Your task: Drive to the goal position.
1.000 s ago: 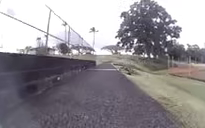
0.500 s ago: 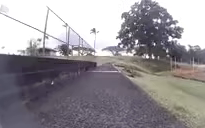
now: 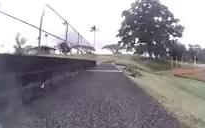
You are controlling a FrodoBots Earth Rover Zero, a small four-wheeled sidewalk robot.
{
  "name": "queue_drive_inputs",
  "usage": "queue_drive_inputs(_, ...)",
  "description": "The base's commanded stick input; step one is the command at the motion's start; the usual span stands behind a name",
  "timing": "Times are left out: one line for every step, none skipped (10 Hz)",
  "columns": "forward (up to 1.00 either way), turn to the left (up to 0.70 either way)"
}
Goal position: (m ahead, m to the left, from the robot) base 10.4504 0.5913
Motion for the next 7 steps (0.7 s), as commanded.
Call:
queue_drive_inputs(0.85,0.0)
queue_drive_inputs(0.85,0.0)
queue_drive_inputs(0.85,0.0)
queue_drive_inputs(0.85,0.0)
queue_drive_inputs(0.85,0.0)
queue_drive_inputs(0.85,0.0)
queue_drive_inputs(0.85,0.0)
